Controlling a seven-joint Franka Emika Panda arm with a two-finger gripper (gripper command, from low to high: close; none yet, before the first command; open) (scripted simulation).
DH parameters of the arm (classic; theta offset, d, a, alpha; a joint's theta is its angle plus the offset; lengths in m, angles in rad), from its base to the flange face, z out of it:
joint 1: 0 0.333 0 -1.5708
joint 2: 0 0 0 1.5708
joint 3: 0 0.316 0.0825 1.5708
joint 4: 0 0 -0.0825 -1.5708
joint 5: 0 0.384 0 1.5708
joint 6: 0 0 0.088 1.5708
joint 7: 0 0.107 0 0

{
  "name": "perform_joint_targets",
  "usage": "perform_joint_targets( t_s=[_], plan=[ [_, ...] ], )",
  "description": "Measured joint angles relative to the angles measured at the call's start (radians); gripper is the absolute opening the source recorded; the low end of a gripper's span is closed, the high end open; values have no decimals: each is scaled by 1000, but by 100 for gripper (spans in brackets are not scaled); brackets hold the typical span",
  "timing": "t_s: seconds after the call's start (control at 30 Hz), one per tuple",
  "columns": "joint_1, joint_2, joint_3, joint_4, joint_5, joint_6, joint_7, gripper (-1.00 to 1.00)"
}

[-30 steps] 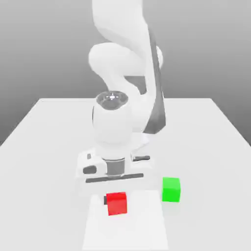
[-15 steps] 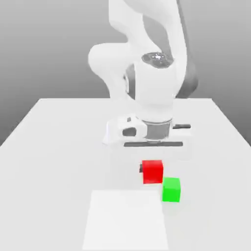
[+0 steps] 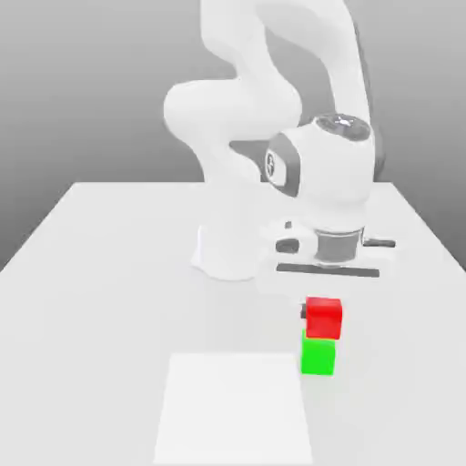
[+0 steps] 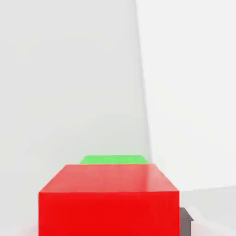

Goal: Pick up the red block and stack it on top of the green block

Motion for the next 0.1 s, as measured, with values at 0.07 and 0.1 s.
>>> perform_joint_targets(
  t_s=[0.07,0.1],
  plan=[
    [-3,23,-4,-1,-21,22,15,100],
    [-4,23,-4,-1,-21,22,15,100]
  ],
)
